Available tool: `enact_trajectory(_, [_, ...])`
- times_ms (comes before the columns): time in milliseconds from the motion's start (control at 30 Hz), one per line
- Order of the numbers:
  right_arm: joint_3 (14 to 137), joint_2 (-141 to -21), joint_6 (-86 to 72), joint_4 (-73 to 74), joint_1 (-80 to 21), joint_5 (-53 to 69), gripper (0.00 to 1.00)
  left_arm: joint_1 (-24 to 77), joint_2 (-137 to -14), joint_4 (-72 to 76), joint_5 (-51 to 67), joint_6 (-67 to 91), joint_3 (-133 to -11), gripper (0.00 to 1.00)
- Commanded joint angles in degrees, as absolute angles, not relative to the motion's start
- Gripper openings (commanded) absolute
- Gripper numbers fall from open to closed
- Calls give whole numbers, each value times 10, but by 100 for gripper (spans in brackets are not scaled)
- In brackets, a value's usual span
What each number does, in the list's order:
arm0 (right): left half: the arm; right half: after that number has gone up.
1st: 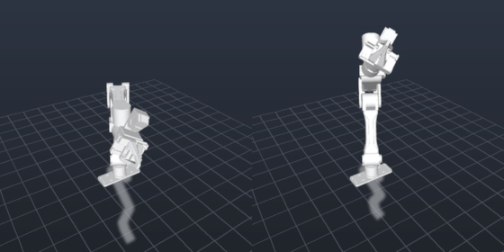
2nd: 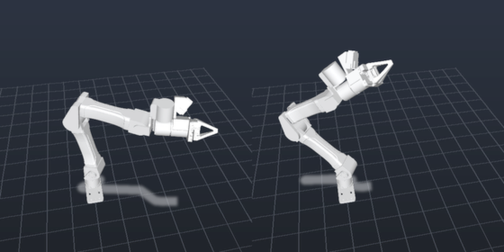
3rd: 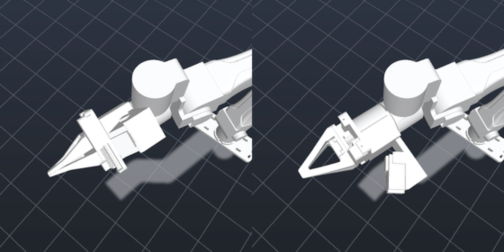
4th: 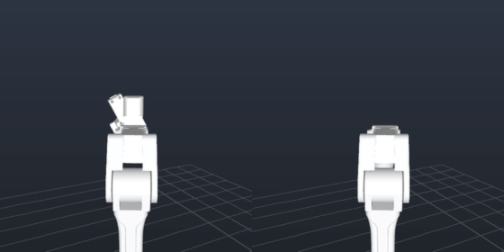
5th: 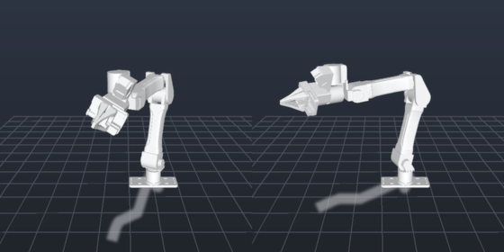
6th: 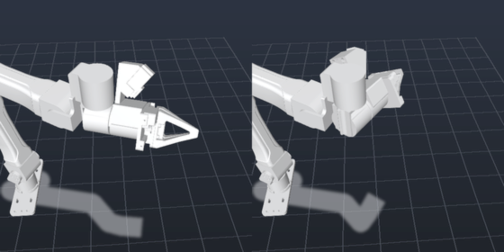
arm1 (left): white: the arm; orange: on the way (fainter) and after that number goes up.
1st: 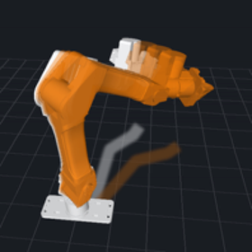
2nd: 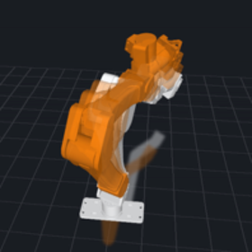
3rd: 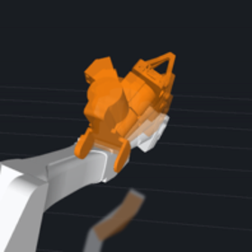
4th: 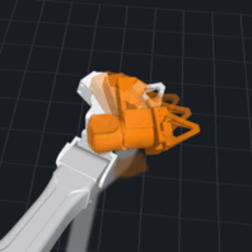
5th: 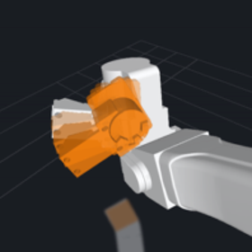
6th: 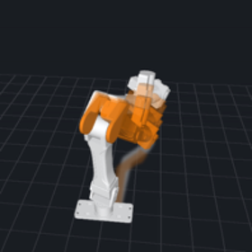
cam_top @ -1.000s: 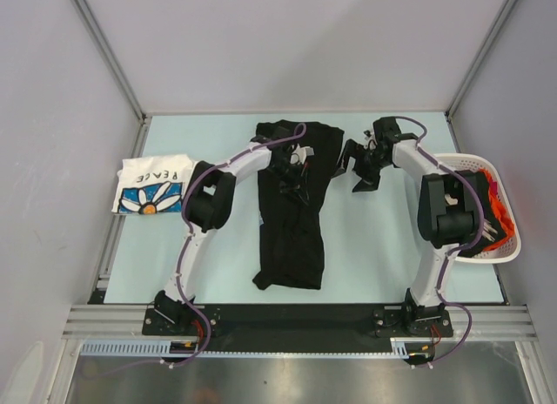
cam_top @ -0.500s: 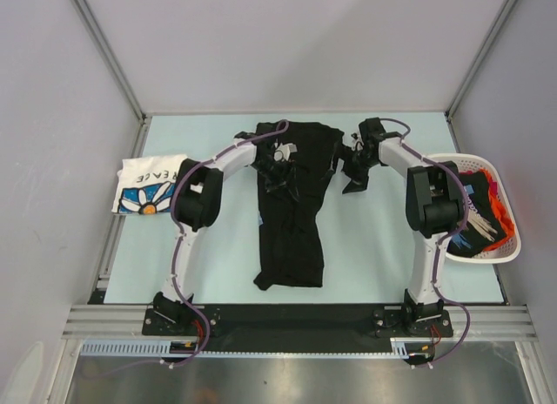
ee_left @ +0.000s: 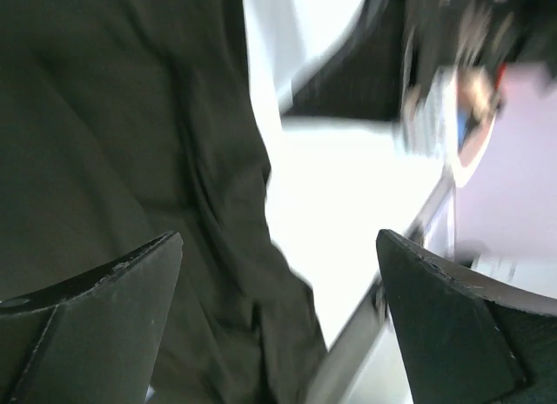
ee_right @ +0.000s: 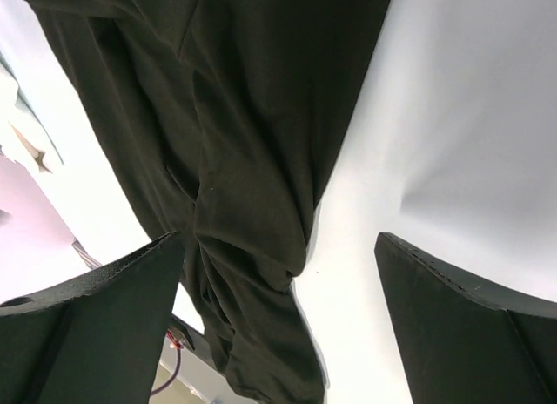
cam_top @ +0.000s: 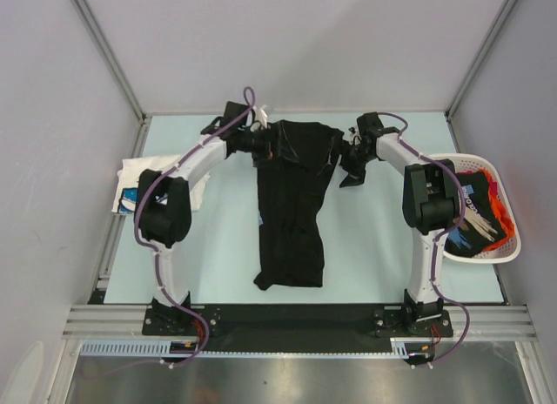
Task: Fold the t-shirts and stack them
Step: Fold the tshirt
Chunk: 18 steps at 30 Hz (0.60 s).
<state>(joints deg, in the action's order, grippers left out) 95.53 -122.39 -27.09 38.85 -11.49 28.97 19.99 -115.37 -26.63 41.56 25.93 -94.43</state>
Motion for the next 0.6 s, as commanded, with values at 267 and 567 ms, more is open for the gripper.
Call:
enact_trajectory(267, [978, -1230, -244, 412, -91, 297, 97, 148, -1361, -182, 405, 421, -1211, 100])
enact_trajectory(567, [972, -1226, -232, 419, -76, 303, 97, 148, -1434, -171, 386, 421, -1292, 100])
